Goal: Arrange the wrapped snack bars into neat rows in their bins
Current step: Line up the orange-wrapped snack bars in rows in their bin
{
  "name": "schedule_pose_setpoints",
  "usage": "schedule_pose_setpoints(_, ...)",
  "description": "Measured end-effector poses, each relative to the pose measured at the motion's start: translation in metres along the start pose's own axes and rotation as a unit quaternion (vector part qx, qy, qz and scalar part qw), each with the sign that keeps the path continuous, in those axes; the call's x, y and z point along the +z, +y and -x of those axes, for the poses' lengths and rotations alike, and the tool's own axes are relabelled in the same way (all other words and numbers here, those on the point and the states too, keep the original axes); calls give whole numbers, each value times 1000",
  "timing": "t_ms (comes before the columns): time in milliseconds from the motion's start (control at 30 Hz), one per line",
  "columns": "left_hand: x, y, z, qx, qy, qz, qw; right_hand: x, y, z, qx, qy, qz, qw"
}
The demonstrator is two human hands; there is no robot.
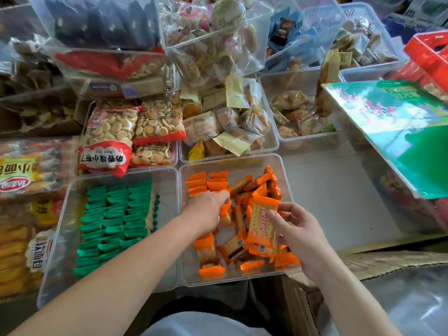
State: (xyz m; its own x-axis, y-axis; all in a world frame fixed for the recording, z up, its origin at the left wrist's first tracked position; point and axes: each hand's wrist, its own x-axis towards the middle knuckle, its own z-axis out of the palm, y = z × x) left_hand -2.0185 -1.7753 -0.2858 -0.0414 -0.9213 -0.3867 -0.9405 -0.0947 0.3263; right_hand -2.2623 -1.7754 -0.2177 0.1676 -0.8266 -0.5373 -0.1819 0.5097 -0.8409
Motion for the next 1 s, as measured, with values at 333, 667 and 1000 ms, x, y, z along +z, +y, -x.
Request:
schedule_pose_setpoints(333,37,17,1,27,46,-153,987,4,-1,-5,20,-13,-27,999)
schedule_pose_setpoints(667,4,56,59,-55,92,473,874,14,-3,-3,4,-14,-59,998)
schedule_pose_setpoints(1000,-7,57,88,-81,105,563,816,28,-1,7,-56,-16,8,998)
